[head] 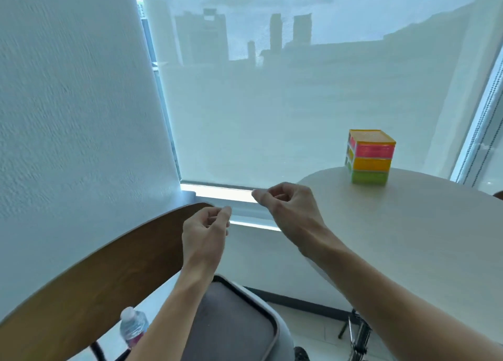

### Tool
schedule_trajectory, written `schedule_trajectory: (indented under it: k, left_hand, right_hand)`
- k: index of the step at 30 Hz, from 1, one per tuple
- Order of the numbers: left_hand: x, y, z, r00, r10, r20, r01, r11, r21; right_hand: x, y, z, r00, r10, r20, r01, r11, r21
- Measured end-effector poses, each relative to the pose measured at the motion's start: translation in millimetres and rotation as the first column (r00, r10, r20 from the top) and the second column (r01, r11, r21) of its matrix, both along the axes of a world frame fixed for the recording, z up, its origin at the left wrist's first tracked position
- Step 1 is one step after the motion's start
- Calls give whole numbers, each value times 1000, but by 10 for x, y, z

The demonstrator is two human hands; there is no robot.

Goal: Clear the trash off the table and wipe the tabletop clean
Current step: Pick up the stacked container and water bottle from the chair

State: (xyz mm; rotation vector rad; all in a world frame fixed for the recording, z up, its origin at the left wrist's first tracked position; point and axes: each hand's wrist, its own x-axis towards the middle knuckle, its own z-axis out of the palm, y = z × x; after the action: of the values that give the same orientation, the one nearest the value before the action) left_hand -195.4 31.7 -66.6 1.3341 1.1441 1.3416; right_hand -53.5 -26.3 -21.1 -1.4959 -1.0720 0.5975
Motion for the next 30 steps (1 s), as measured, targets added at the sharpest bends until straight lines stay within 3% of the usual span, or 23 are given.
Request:
schedule_trajectory:
  k: [15, 25, 30]
  left_hand:
    - [-1500, -340, -560, 932, 347, -109, -351, 936, -28]
    - [-2124, -261, -1142, 881, 408, -239, -451, 876, -169]
    - [-2278, -114, -1513, 862, 347, -370, -452, 856, -250]
  right_hand:
    - [-1526, 196, -654, 900, 429, 81, -423, 903, -76]
    - [-2062, 582, -1366, 839, 526, 140, -487, 841, -236]
    - [-2219, 818, -1713, 819, 546, 177, -471, 816, -337]
